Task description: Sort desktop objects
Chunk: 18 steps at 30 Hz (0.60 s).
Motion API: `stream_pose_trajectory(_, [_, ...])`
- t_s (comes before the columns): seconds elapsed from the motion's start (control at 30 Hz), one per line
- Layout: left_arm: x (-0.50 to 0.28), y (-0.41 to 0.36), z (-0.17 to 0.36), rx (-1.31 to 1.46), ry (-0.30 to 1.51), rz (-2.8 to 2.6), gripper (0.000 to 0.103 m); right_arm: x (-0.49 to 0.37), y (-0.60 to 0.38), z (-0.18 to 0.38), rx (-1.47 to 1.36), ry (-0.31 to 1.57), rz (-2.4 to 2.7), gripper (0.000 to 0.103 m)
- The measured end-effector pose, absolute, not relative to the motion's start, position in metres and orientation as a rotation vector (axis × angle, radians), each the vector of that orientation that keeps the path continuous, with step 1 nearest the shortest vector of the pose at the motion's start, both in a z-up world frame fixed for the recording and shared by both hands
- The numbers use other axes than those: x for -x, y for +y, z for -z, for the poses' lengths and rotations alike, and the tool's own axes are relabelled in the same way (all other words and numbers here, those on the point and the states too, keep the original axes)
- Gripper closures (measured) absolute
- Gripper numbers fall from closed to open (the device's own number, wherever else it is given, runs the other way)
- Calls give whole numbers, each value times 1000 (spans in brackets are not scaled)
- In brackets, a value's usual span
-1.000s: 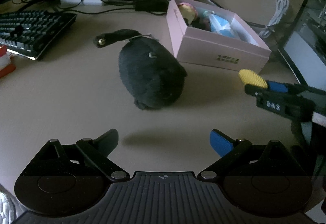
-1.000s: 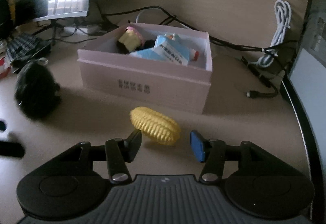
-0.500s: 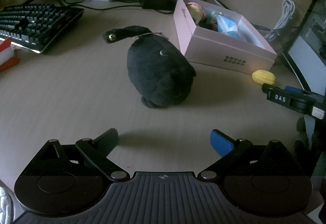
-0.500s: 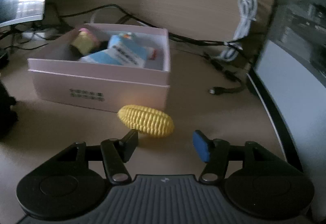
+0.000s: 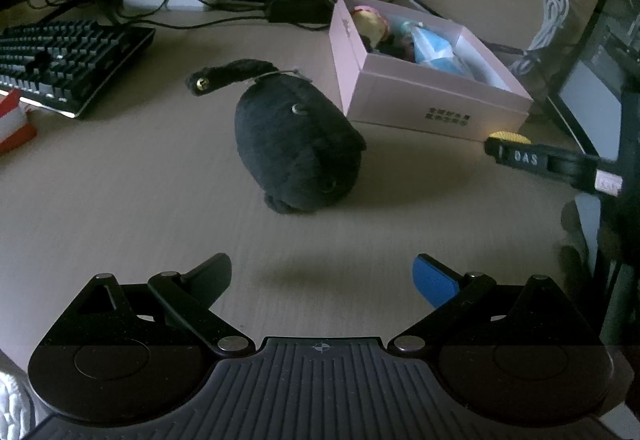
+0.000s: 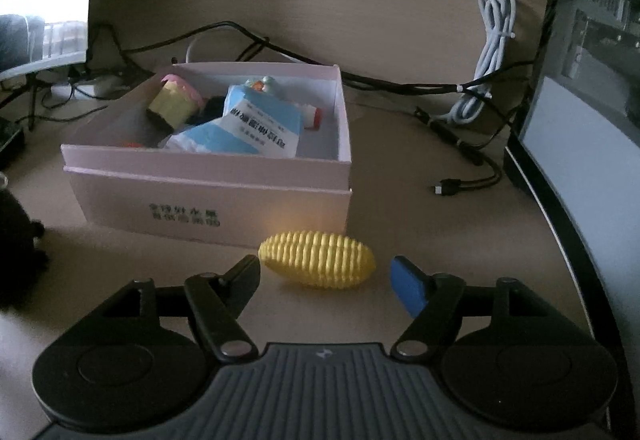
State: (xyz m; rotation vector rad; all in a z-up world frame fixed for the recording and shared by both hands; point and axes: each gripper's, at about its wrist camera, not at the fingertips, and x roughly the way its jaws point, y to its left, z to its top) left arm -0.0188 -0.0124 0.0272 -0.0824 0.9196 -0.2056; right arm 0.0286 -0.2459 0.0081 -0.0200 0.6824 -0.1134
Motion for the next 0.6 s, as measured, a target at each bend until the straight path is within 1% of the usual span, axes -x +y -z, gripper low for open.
stream_pose_trajectory(0.03, [19, -13, -28, 79, 919, 208, 3, -30, -246, -8, 12, 685, 109, 31])
stream_pose_trajectory(0.07, [20, -15, -28, 75, 918, 210, 3, -32, -247, -9, 7, 688, 104, 36])
stream_pose_trajectory(0.1, [20, -16, -29, 72, 917, 212, 3, -34, -248, -9, 7, 694, 97, 37])
stream_pose_trajectory(0.23, [22, -17, -30, 68, 914, 217, 3, -24, -252, -17, 20, 678, 66, 38])
stream_pose_trajectory(0.37, [22, -22, -30, 69, 913, 228, 3, -2, -255, -29, 25, 702, -28, 37])
stream_pose_trajectory(0.6, [19, -40, -32, 20, 897, 262, 3, 51, -251, -50, 149, 724, -210, 37])
